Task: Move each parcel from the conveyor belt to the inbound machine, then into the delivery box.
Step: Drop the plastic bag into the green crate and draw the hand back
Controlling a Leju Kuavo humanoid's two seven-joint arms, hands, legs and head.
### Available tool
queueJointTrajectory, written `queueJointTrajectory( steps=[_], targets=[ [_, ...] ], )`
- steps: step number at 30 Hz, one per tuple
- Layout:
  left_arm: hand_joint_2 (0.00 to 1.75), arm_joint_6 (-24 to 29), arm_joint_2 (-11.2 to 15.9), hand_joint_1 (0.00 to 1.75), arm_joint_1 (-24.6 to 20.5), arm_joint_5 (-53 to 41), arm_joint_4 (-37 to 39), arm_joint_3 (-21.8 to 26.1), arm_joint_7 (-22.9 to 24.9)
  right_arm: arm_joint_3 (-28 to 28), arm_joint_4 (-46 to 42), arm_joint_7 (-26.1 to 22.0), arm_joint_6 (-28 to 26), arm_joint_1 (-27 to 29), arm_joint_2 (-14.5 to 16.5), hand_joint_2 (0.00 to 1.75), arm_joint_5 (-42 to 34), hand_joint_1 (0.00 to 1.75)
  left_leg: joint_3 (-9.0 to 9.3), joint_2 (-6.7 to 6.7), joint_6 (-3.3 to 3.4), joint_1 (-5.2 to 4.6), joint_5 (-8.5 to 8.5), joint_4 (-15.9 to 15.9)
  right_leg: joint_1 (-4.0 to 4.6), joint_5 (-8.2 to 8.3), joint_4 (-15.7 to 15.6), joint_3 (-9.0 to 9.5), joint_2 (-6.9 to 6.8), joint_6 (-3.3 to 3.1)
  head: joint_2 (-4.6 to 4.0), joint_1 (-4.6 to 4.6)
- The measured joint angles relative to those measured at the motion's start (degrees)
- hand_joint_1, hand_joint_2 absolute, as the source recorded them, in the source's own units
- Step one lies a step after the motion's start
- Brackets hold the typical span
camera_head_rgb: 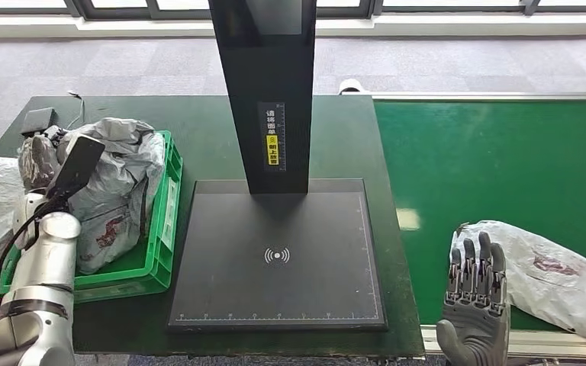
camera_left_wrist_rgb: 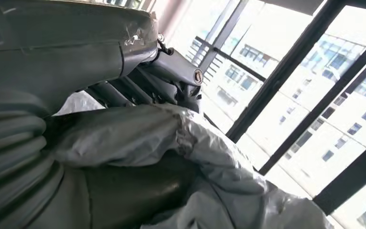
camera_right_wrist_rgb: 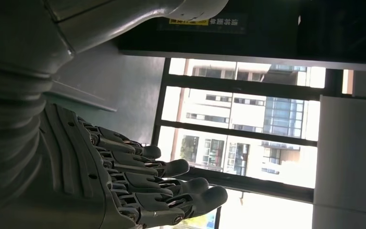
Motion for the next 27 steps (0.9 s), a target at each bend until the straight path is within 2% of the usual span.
queueJointTrajectory(
  steps=[1,5,8,23,27],
  targets=[
    [0.0,-0.9,-0.4,0.0,1.3,1.0,-1.1,0.0,-0.4,-0.2,0.1,0.0,0.0,0.0,0.1,1.75,0.2,0.0,-0.01,0.01,0.0,0.0,0.0,0.0,-0.01,0.0,0.0,-0.02,0.01,0.0,0.01,0.0],
    [0.0,-2.5,-1.8,0.0,5.9,3.3,-6.3,0.0,-1.0,-0.8,0.2,0.0,0.1,0.0,0.5,1.75,0.7,0.0,-0.03,0.01,0.0,0.0,-0.02,0.0,0.0,-0.01,0.0,-0.04,0.01,0.0,0.0,0.0],
    [0.0,-2.7,-2.4,0.0,7.6,3.6,-8.5,0.0,-1.1,-0.9,0.4,0.0,0.1,0.0,0.7,1.75,0.8,0.0,-0.04,-0.01,0.0,0.0,-0.02,0.0,0.01,-0.01,0.0,-0.04,0.0,0.0,-0.01,-0.01],
    [0.0,-2.8,-3.4,0.0,9.2,3.8,-11.4,0.0,-1.1,-1.0,0.5,0.0,0.1,0.0,0.8,1.75,0.8,0.0,-0.03,-0.02,-0.01,0.02,0.01,0.0,0.02,0.01,0.0,0.0,-0.03,0.0,0.01,-0.01],
    [0.0,-4.1,-4.0,0.0,11.6,7.8,-14.6,0.0,-1.4,-1.0,0.8,0.0,0.1,-0.4,0.8,1.75,0.8,0.0,-0.03,0.01,-0.02,0.02,-0.01,0.0,0.02,0.0,0.0,-0.01,0.01,0.0,0.0,0.0]
  ],
)
